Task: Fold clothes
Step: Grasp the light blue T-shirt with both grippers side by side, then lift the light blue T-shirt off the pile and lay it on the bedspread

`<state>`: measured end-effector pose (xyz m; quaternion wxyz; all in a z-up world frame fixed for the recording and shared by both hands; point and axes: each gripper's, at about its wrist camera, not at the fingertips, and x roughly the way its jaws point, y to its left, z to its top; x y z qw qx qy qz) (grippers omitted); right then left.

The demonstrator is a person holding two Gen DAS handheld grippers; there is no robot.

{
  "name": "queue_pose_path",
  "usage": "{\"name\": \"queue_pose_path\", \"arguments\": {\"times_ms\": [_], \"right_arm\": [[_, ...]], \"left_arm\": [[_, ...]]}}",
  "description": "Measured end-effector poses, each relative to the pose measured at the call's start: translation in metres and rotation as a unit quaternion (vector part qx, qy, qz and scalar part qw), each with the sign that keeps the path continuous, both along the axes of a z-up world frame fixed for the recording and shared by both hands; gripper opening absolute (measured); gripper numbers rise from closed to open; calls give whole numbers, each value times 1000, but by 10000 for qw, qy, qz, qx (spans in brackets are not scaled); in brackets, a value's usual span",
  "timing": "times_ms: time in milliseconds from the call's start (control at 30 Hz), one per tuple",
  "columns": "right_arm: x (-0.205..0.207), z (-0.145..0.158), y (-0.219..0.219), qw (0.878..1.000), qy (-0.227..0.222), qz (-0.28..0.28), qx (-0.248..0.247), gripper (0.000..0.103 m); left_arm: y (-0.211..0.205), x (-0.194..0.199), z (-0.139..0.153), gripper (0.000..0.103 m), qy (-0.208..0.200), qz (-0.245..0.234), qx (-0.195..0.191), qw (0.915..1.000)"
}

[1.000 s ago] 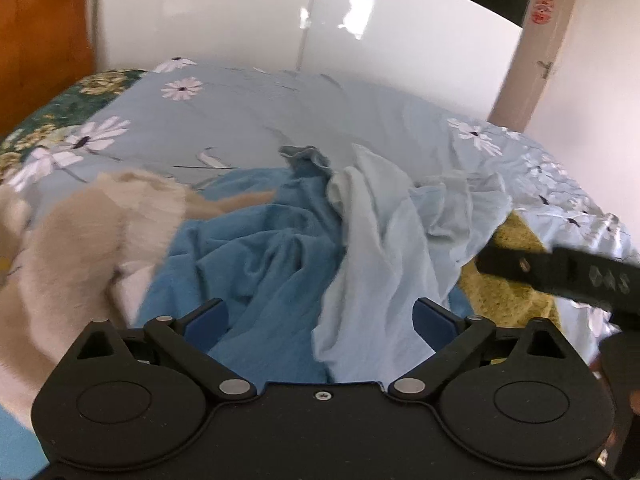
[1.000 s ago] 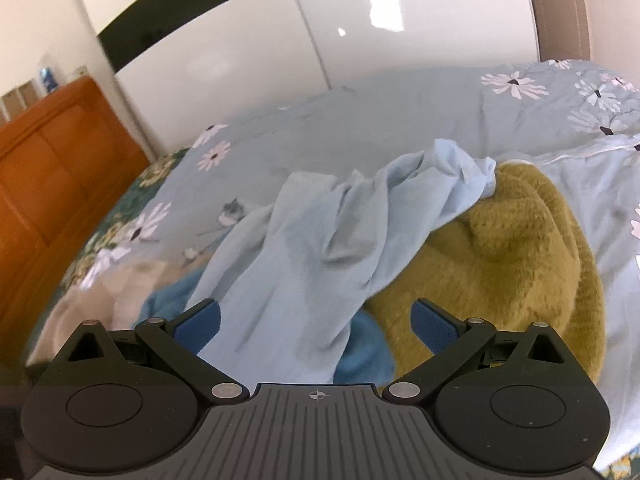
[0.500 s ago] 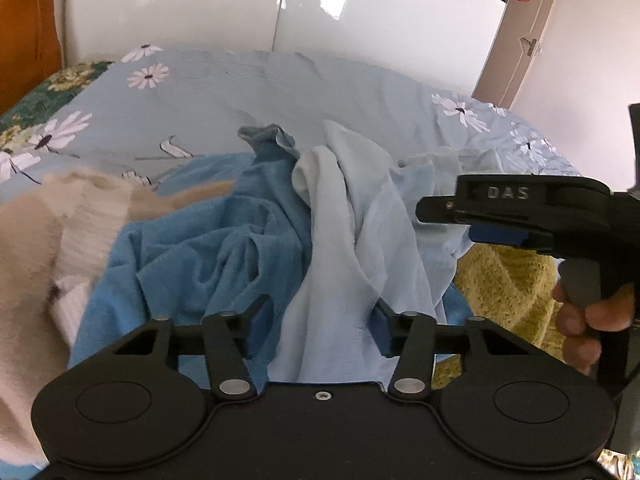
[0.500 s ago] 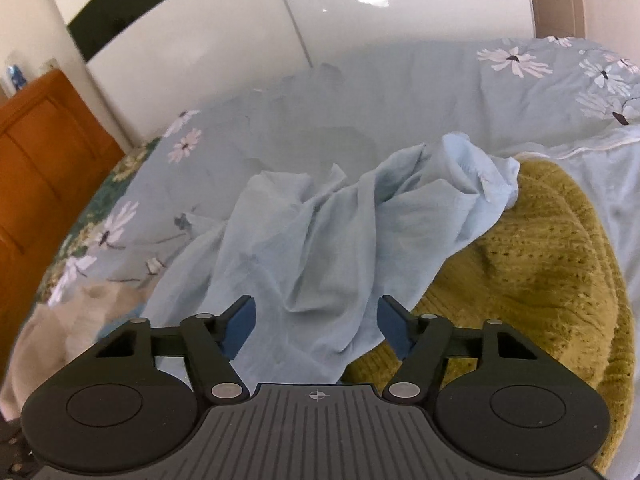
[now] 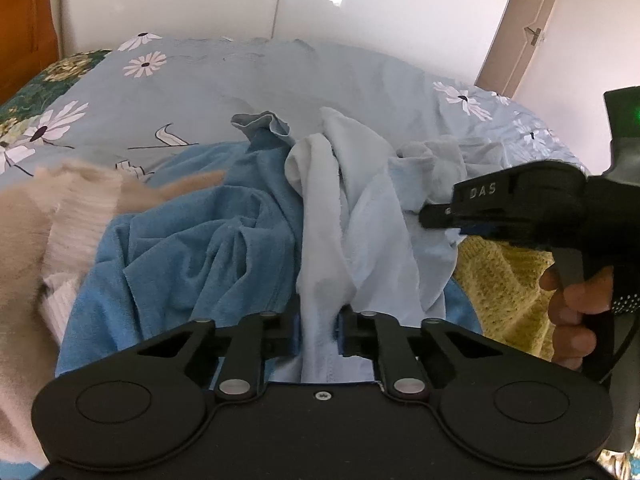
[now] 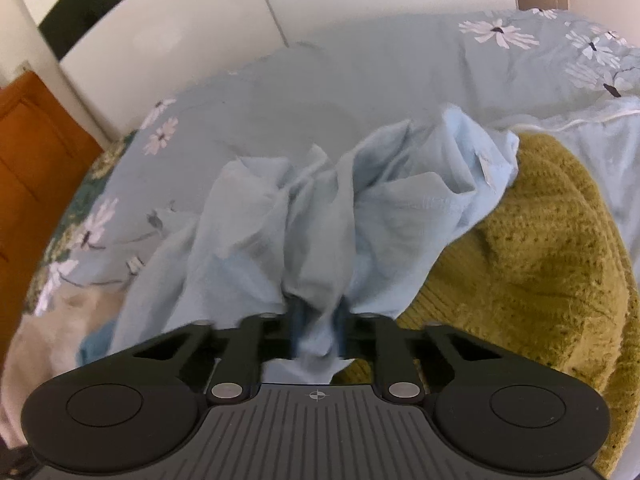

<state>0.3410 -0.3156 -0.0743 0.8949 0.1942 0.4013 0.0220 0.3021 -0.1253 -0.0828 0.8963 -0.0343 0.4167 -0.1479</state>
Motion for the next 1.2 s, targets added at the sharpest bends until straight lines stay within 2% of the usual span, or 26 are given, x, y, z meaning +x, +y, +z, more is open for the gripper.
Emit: {"name": "queue_pose_path", "arguments": {"times_ms": [233, 367, 533, 733, 900, 1167, 1200], "right_arm": [[-16, 31, -7, 9984, -326, 235, 386, 3], [-46, 56, -11, 9941, -633, 375, 799, 2], [-96, 90, -1, 9897, -922, 688, 847, 2], [-170, 109, 3, 9870, -909, 729, 1102, 2], [-241, 111, 15, 9858, -693, 796, 1304, 2], [-368, 78, 57, 9838, 351, 917, 1501, 2], [-382, 72, 60, 9828, 500, 877, 1547, 2]], "left_arm": [[7, -11, 26, 8, -49, -4, -246, 9997], [17, -29, 49, 8, -142, -34, -376, 9992], [34, -74, 79, 8, -206, -70, -544, 9983], [62, -146, 105, 8, -155, -107, -597, 9980], [91, -220, 114, 8, 62, -141, -489, 9987], [129, -349, 89, 7, 733, -499, -60, 9960], [133, -366, 84, 4, 840, -539, 1, 9950]]}}
